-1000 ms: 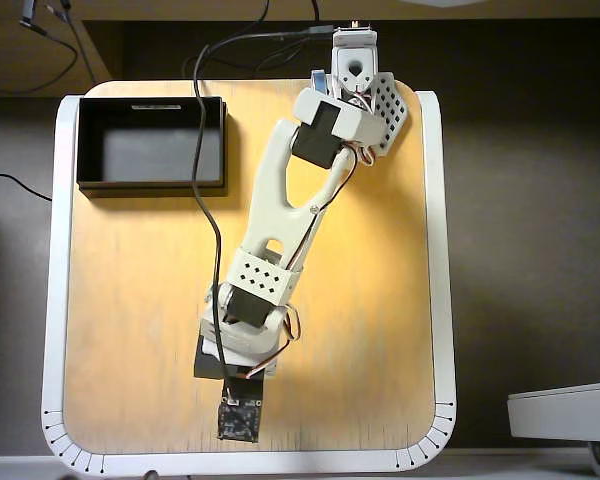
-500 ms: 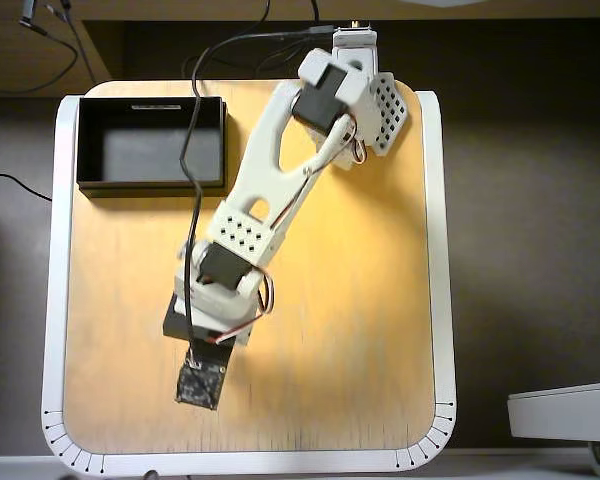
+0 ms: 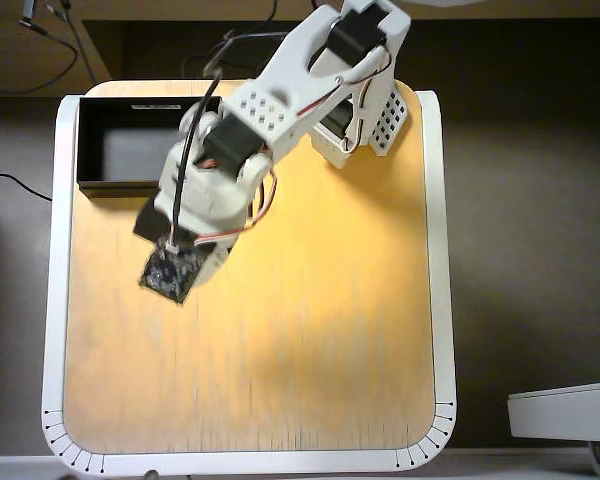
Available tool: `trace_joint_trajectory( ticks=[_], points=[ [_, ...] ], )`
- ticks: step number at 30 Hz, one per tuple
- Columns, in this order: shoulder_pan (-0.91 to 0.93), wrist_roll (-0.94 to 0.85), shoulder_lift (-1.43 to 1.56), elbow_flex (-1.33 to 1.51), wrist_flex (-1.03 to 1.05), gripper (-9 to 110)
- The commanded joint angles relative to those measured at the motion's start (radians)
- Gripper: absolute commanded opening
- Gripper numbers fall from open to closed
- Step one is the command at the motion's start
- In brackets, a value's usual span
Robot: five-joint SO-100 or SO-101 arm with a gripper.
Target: Grasp a lego block and put it in the bin.
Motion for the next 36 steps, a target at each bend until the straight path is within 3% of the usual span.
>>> trace_joint_trajectory(
  ticks=[1,7,16,20,36],
  points=[
    [0.1,-0.077,0.196,-0.123,0.008,1],
    [0.279,-0.186,0.245,-0.112,0.012,1],
    [0.532,-0.13,0.232,0.037,-0.006,1],
    [0.606,-0.189,0.186,0.089,-0.103,1],
    [0.824,-0.048,0.049,0.371,-0.348,0]
  ],
)
